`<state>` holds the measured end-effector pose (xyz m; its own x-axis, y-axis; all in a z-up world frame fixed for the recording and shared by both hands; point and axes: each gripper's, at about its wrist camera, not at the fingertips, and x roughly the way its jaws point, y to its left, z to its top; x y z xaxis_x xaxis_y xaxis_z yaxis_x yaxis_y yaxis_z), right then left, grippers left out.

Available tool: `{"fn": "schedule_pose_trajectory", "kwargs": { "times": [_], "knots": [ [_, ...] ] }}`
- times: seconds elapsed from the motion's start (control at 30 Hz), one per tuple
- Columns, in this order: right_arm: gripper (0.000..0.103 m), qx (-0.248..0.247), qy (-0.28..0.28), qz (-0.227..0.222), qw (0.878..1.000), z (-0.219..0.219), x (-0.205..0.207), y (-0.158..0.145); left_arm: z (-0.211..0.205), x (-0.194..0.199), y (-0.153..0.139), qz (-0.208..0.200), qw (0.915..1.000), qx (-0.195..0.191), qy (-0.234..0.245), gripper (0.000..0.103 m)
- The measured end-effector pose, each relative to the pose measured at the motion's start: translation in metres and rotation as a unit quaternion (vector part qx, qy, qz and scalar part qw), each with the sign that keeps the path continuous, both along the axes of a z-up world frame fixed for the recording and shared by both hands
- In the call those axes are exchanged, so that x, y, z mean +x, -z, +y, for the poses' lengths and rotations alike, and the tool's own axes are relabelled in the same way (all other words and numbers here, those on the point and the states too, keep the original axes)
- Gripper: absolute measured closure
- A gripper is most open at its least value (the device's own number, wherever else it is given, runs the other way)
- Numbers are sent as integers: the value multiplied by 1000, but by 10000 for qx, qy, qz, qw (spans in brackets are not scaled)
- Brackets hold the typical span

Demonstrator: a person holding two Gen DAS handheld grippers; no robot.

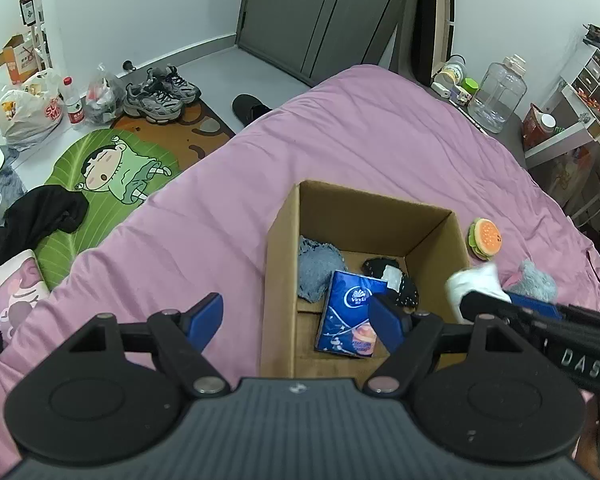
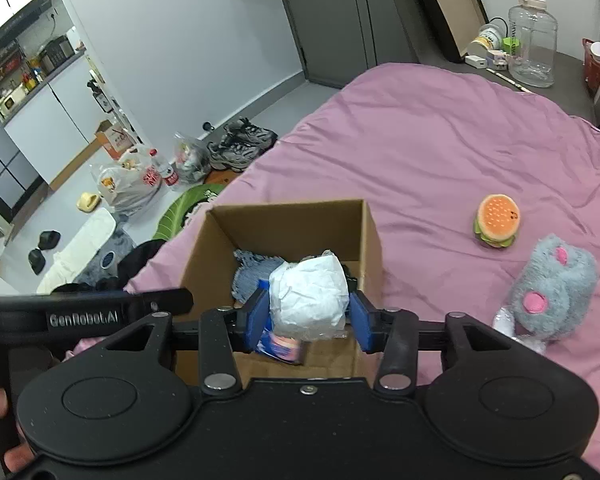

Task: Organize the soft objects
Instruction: 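Open the right gripper to drop the white item into the box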

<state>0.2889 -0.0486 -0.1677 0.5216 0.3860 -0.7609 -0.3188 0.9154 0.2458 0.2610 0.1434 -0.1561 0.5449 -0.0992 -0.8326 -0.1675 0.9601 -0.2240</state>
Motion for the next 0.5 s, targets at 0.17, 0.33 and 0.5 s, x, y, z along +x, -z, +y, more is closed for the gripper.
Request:
{"fn": "schedule_pose_trajectory", "kwargs": {
  "times": [0.17, 0.33, 0.5],
  "knots": [
    [38, 131, 151, 12, 9998, -5, -1, -11, -3, -4, -7, -40, 10000, -2, 73, 25],
    [32, 54, 326, -11, 9995, -12, -9, -17, -8, -10, -17, -135, 9998, 37, 125, 23],
    [22, -125, 316, 17, 9994, -16, -22, -20, -14, -19, -23, -100, 9998, 13, 193, 18]
  ]
}}
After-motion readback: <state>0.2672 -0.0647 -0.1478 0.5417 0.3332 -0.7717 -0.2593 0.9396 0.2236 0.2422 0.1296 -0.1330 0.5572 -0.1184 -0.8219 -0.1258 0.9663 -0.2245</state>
